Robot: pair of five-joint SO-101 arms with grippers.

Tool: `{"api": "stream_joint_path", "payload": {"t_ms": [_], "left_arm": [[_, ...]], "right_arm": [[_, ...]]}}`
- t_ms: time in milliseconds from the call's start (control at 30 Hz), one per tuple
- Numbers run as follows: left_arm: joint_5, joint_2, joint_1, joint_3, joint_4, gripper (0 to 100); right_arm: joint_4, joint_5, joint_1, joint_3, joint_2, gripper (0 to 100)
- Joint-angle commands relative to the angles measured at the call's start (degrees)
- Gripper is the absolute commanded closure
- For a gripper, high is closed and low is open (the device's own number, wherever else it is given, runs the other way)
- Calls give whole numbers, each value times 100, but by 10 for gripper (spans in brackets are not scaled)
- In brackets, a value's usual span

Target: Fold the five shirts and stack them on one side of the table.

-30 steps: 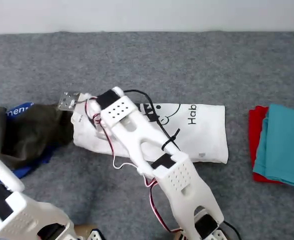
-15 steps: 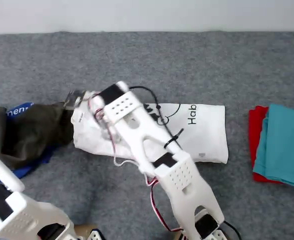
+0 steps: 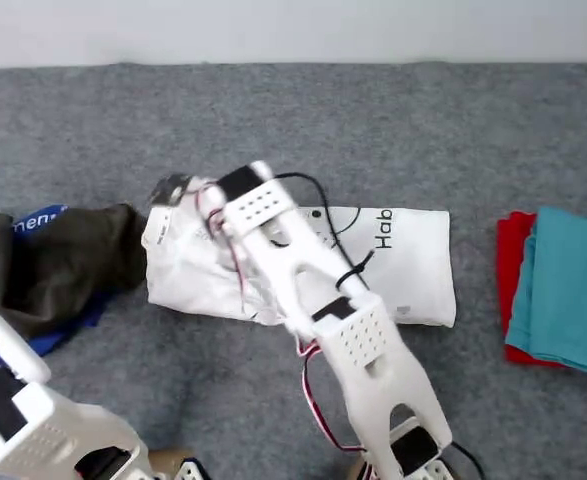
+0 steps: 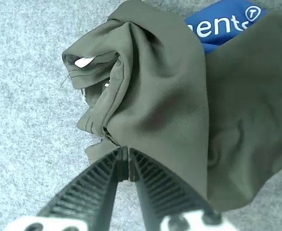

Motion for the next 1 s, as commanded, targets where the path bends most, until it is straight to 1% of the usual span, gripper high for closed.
{"api": "stream_joint_path", "payload": {"t_ms": [0, 133, 267, 400, 533, 633, 700, 867, 967], "left_arm": [[-35, -132, 18, -40, -53, 985], [-35, -132, 26, -40, -53, 985], [-35, -132, 26, -40, -62, 985], [-26, -132, 35, -40, -88, 985], [-26, -132, 79, -40, -62, 985], [-26, -123, 88, -40, -88, 985], [-26, -114, 88, -40, -88, 985], [-26, -97, 88, -40, -88, 985], [-35, -114, 88, -40, -79, 985]], "right_arm": [[-22, 9, 145, -352, -259, 988], [681, 0, -163, -826, -629, 988], [1429, -9, -752, -1108, -769, 988], [1446, -396, -1209, -1029, -831, 988], [1437, -457, -1446, -853, -549, 988], [1420, -440, -1288, -862, -145, 988], [1147, -404, -980, -870, 101, 988], [268, 114, -171, -870, 479, 988], [4, 123, 4, -870, 374, 988]]}}
